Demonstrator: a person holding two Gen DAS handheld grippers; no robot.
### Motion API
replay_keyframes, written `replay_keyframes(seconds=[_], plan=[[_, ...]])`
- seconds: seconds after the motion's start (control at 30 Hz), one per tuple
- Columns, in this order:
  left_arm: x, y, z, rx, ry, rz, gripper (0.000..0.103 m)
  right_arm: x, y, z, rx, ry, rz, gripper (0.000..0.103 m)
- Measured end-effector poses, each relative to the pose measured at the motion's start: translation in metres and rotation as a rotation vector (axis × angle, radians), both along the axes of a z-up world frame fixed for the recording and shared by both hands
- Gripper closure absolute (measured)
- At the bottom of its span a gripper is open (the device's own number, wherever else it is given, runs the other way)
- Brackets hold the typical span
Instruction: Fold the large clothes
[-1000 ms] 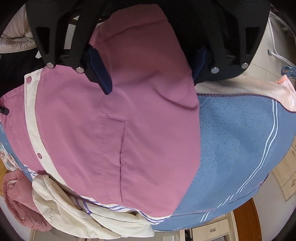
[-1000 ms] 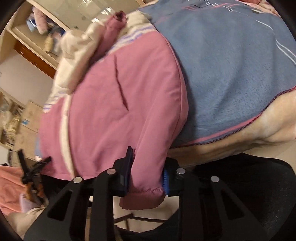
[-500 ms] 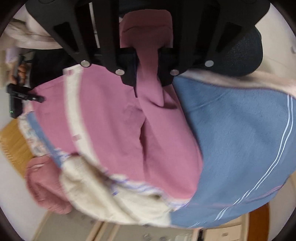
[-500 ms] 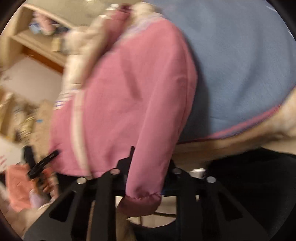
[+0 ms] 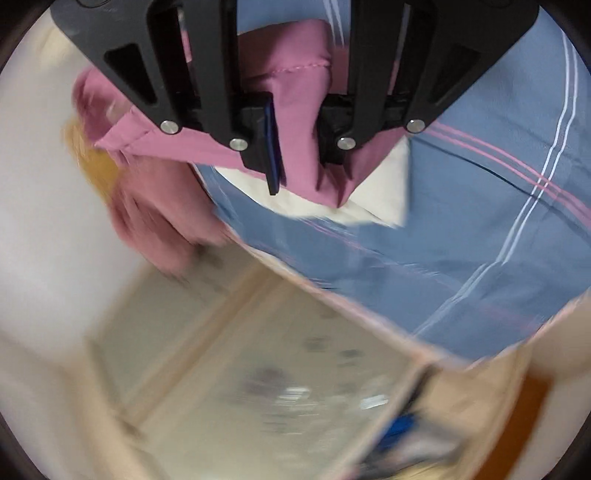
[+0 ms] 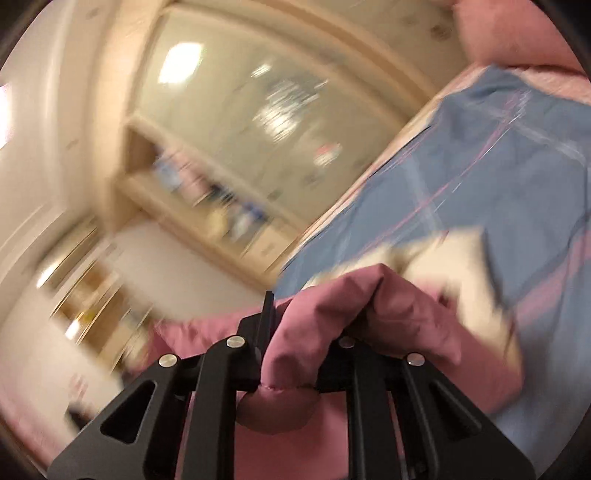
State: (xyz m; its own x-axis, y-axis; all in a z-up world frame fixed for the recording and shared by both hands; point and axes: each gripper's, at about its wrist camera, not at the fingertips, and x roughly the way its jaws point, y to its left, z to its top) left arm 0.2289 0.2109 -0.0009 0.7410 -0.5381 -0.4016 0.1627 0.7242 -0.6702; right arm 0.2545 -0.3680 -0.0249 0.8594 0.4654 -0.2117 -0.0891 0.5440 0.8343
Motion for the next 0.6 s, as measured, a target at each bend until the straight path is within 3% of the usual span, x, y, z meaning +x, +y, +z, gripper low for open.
replay_keyframes(seconds=[0.03, 0.07, 0.1, 0.13, 0.2, 0.23, 0.27, 0.33, 0.4, 0.47, 0.57, 0.6], plan=[[0.032, 0.014, -0.011, -0.067, 0.078, 0.046, 0.082, 0.017, -0.003, -0.003, -0.009, 0.032, -0.042, 0.084], [0.058, 0.025, -0.027, -0.142, 0.141, 0.076, 0.072, 0.038, -0.007, -0.010, -0.021, 0.076, -0.087, 0.081], [0.072, 0.027, -0.036, -0.171, 0.173, 0.089, 0.067, 0.053, -0.014, -0.023, -0.028, 0.124, -0.124, 0.078], [0.089, 0.033, -0.056, -0.208, 0.239, 0.111, 0.060, 0.071, -0.014, -0.040, -0.041, 0.178, -0.142, 0.070], [0.096, 0.037, -0.077, -0.223, 0.276, 0.138, 0.047, 0.086, -0.013, -0.069, -0.055, 0.237, -0.160, 0.042], [0.093, 0.039, -0.081, -0.203, 0.272, 0.169, 0.032, 0.094, -0.010, -0.077, -0.061, 0.252, -0.168, 0.023], [0.090, 0.040, -0.084, -0.169, 0.261, 0.203, 0.018, 0.096, -0.012, -0.089, -0.086, 0.268, -0.194, 0.012], [0.081, 0.051, -0.079, -0.120, 0.208, 0.277, 0.015, 0.094, -0.021, -0.105, -0.117, 0.287, -0.249, 0.005], [0.068, 0.048, -0.072, -0.073, 0.172, 0.321, 0.015, 0.088, -0.038, -0.109, -0.095, 0.290, -0.294, 0.005], [0.064, 0.015, -0.055, 0.093, 0.108, 0.292, 0.017, 0.071, -0.036, -0.100, -0.136, 0.227, -0.306, 0.011], [0.063, -0.066, -0.044, 0.357, 0.032, 0.186, 0.024, 0.076, 0.034, -0.060, -0.443, 0.122, -0.194, 0.018], [0.065, -0.089, -0.045, 0.400, 0.022, 0.144, 0.027, 0.080, 0.068, -0.050, -0.559, 0.091, -0.130, 0.019]])
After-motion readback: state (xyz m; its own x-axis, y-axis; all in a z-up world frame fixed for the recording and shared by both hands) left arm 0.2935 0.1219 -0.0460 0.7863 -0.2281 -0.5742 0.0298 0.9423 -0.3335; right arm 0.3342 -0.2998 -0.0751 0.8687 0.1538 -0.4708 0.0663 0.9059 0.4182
